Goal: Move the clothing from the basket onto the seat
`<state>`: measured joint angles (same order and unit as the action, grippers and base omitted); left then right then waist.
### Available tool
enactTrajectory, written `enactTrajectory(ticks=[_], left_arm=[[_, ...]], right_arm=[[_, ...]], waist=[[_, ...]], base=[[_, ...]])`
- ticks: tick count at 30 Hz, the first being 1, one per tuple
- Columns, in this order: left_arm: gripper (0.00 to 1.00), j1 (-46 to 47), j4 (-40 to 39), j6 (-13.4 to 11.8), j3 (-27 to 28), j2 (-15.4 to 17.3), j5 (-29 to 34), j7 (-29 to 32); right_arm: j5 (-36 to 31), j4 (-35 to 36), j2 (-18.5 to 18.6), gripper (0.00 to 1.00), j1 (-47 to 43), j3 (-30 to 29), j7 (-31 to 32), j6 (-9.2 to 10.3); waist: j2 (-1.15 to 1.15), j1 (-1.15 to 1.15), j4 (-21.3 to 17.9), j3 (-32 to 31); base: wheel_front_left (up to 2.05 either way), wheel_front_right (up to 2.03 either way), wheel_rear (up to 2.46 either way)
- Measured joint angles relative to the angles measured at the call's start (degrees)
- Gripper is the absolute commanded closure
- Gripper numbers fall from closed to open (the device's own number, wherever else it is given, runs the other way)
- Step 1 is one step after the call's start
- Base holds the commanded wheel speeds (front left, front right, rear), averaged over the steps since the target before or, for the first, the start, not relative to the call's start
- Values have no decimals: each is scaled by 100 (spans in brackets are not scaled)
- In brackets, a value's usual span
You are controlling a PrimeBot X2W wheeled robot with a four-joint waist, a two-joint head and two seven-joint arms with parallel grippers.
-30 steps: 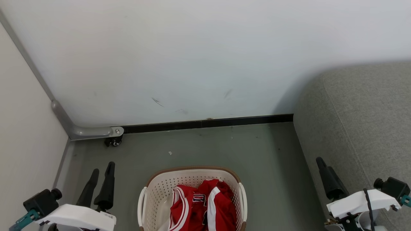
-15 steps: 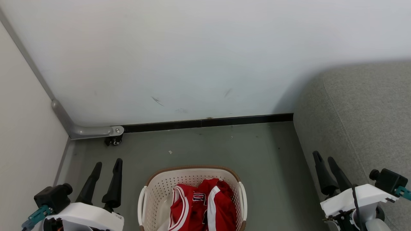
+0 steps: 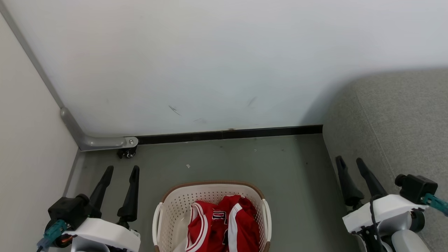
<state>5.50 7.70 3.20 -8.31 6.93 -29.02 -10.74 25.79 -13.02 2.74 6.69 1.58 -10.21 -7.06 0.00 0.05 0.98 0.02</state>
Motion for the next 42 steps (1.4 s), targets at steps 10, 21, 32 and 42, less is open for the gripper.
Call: enactTrajectory(ticks=[10, 21, 32, 42], left_arm=[[0, 28, -47, -2, 18, -73, 762, -188], [0, 122, -56, 5, 26, -92, 1590, -369], [0, 122, 93, 87, 124, -172, 1568, -372], [0, 119, 425, 162, 141, -293, 1336, -372]], right_arm=[[-873, 110, -13, 0, 75, 155, -214, 0], [-1753, 191, -13, 0, 92, 249, -409, -1], [-1851, 272, -13, 0, 174, 258, -409, -1], [-1915, 396, -13, 0, 176, 255, -410, -1]], waist=[[0, -1, 44, -34], [0, -2, 71, -73], [0, -2, 69, -72], [0, -2, 48, 14]], base=[[0, 0, 0], [0, 0, 0], [0, 0, 0], [0, 0, 0]])
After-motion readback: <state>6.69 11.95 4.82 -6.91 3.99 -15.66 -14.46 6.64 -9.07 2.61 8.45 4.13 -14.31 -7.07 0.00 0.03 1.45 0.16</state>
